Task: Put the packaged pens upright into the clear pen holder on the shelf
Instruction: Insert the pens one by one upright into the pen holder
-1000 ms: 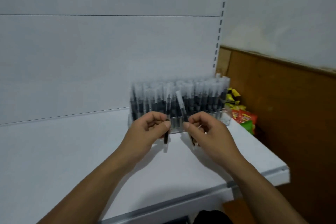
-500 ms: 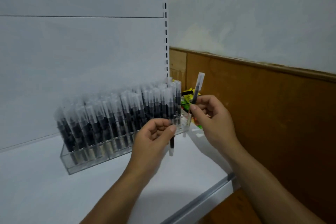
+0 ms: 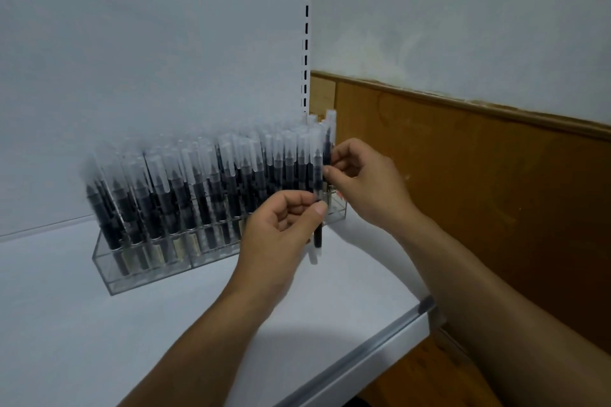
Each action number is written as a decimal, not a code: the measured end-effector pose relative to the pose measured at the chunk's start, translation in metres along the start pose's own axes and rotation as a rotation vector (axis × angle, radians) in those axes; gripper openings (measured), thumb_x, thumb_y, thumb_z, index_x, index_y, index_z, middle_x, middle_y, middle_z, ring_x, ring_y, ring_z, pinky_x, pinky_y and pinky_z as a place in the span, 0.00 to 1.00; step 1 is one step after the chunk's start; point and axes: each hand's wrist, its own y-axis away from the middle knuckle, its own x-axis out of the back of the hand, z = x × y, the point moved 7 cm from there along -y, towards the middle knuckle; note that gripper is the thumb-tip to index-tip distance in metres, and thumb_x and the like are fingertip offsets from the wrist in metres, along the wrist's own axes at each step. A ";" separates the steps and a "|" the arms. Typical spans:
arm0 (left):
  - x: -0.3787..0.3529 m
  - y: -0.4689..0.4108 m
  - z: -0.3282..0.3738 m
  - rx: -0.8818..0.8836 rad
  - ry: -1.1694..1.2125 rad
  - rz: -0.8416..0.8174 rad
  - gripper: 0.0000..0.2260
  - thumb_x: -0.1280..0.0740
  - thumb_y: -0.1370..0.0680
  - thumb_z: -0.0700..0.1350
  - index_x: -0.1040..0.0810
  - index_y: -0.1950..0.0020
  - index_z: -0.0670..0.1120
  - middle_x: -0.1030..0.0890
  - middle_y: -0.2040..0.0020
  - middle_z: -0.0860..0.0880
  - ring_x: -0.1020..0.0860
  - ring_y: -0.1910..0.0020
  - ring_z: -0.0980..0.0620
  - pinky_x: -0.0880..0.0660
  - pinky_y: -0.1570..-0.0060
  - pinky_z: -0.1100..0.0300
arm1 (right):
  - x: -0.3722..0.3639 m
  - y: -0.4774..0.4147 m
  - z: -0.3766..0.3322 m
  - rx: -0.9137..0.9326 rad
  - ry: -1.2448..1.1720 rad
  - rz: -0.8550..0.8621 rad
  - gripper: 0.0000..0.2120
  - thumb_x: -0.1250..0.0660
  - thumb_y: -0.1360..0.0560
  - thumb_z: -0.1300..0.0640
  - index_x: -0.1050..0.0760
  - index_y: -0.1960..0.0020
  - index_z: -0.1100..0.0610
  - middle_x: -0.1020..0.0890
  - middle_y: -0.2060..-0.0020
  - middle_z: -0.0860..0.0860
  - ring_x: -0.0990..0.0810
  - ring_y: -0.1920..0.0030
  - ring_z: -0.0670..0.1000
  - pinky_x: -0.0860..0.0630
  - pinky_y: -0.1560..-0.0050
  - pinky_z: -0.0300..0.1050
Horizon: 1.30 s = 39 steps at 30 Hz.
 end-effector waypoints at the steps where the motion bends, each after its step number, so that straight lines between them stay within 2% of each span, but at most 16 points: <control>1: 0.000 0.000 0.000 0.005 -0.002 -0.001 0.03 0.30 0.25 0.38 0.20 0.55 0.45 0.20 0.64 0.54 0.22 0.65 0.61 0.27 0.64 0.71 | -0.002 0.000 0.000 -0.008 0.036 -0.024 0.06 0.29 0.25 0.55 0.24 0.50 0.53 0.19 0.60 0.46 0.21 0.58 0.48 0.20 0.55 0.49; 9: 0.001 0.000 0.000 0.032 0.014 0.010 0.02 0.30 0.25 0.38 0.20 0.54 0.44 0.19 0.63 0.53 0.22 0.65 0.62 0.27 0.64 0.71 | -0.002 -0.003 0.002 -0.079 0.140 -0.043 0.05 0.29 0.26 0.51 0.24 0.52 0.49 0.18 0.61 0.45 0.20 0.59 0.46 0.20 0.56 0.48; 14: 0.000 0.000 -0.001 0.031 0.020 0.006 0.03 0.30 0.25 0.38 0.20 0.55 0.45 0.19 0.65 0.55 0.22 0.65 0.62 0.27 0.64 0.71 | -0.001 0.000 0.005 -0.095 0.103 -0.085 0.05 0.27 0.26 0.54 0.23 0.55 0.52 0.17 0.63 0.47 0.21 0.62 0.45 0.26 0.63 0.40; 19: 0.000 0.001 0.000 0.025 0.001 -0.003 0.03 0.30 0.25 0.38 0.20 0.54 0.45 0.19 0.64 0.53 0.22 0.66 0.63 0.27 0.66 0.72 | -0.005 0.003 0.005 -0.060 0.111 -0.135 0.05 0.27 0.26 0.55 0.21 0.53 0.54 0.18 0.59 0.47 0.23 0.62 0.44 0.28 0.63 0.39; 24: -0.001 0.002 0.003 0.028 0.001 -0.002 0.03 0.31 0.24 0.37 0.21 0.53 0.43 0.20 0.63 0.52 0.22 0.66 0.63 0.27 0.65 0.72 | -0.006 0.007 0.008 -0.056 0.069 -0.111 0.04 0.27 0.26 0.55 0.21 0.53 0.54 0.19 0.60 0.45 0.23 0.60 0.44 0.25 0.60 0.42; 28: -0.001 0.003 0.003 0.030 -0.015 -0.003 0.03 0.31 0.24 0.37 0.21 0.53 0.43 0.20 0.62 0.51 0.22 0.65 0.64 0.27 0.65 0.72 | -0.001 0.016 0.011 -0.043 0.018 -0.053 0.03 0.28 0.25 0.54 0.20 0.51 0.49 0.20 0.59 0.40 0.23 0.59 0.41 0.28 0.58 0.37; 31: 0.000 0.002 0.002 0.025 -0.048 -0.007 0.03 0.30 0.25 0.38 0.21 0.53 0.45 0.20 0.61 0.51 0.22 0.65 0.63 0.28 0.65 0.72 | 0.008 0.035 0.010 -0.009 -0.165 0.073 0.04 0.31 0.23 0.53 0.20 0.49 0.47 0.19 0.58 0.40 0.21 0.57 0.40 0.26 0.59 0.33; 33: -0.001 0.002 0.000 0.020 -0.058 -0.022 0.03 0.29 0.26 0.41 0.20 0.53 0.46 0.19 0.61 0.51 0.21 0.61 0.59 0.26 0.61 0.70 | 0.003 0.047 0.001 0.016 -0.288 0.002 0.04 0.32 0.24 0.52 0.20 0.50 0.48 0.18 0.60 0.40 0.21 0.59 0.41 0.26 0.61 0.34; 36: -0.003 0.002 -0.005 0.033 -0.068 -0.064 0.10 0.28 0.31 0.51 0.19 0.53 0.49 0.17 0.59 0.50 0.19 0.55 0.49 0.22 0.54 0.61 | -0.003 0.053 -0.012 0.044 -0.383 -0.119 0.09 0.33 0.26 0.50 0.20 0.50 0.52 0.18 0.61 0.44 0.21 0.61 0.42 0.25 0.62 0.34; 39: -0.004 0.005 -0.002 -0.019 -0.218 -0.056 0.07 0.28 0.27 0.50 0.19 0.51 0.50 0.18 0.57 0.51 0.20 0.54 0.50 0.20 0.51 0.54 | 0.000 0.049 -0.015 0.072 -0.376 -0.114 0.03 0.30 0.25 0.57 0.19 0.53 0.56 0.19 0.64 0.46 0.23 0.63 0.43 0.26 0.63 0.34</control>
